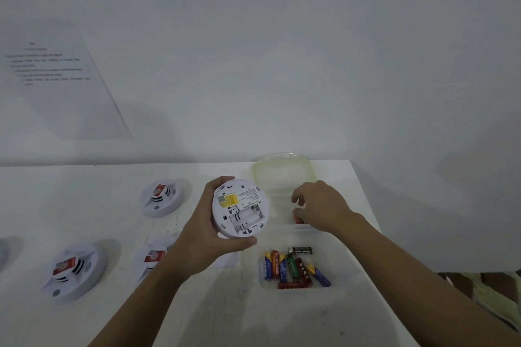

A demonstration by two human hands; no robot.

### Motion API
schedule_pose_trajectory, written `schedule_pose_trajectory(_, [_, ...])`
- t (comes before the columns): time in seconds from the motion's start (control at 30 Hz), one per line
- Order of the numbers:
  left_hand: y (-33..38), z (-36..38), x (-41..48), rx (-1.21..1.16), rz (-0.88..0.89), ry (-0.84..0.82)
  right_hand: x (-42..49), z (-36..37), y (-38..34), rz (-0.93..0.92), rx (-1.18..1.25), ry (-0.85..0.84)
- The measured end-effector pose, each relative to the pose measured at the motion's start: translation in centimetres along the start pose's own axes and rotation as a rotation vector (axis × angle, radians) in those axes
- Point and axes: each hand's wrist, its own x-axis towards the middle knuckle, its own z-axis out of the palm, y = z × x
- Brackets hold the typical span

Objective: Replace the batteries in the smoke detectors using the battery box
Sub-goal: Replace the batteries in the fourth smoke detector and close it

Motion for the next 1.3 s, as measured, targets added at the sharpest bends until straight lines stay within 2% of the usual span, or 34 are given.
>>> schedule_pose_trajectory(0.17, [-0.6, -0.4, 0.5, 0.011, -0.011, -0.018, 1.3, 0.9, -0.4, -0.032, -0.185, -0.09])
schedule_pose_trajectory(0.4, [-0.9, -0.9, 0.7, 0.015, -0.018, -0.019, 1.8, 1.5, -0.7, -0.013, -0.161, -0.084])
schedule_pose_trajectory(0.5, [-0.8, -1.0, 0.8, 0.022, -0.011, -0.008, 1.8, 1.5, -0.4, -0.029, -0.064, -0.067])
schedule_pose_trajectory(0.6, [-0.7, -0.9, 0.7, 0.016, -0.004, 0.011, 1.4, 1.4, -0.3, -0.027, 0.099, 0.03])
schedule_pose_trajectory(0.77, [-0.4, -0.6, 0.4, 0.02, 0.023, 0.074, -0.2, 0.2, -1.2, -0.001, 0.642, 0.269])
schedule_pose_trajectory(0.9, [0.1, -0.3, 0.1, 0.048, 0.061, 0.147, -3.0, -2.4, -4.1, -0.081, 1.056, 0.409])
schedule_pose_trajectory(1.1, [1.3, 0.3, -0.3, 0.085, 0.107, 0.178, -6.0, -2.4, -7.4, -0.173, 1.109, 0.35])
schedule_pose_trajectory(1.3, [2.5, 0.6, -1.0, 0.159, 0.131, 0.19, -6.9, -0.8, -8.1, -0.213, 0.909, 0.471])
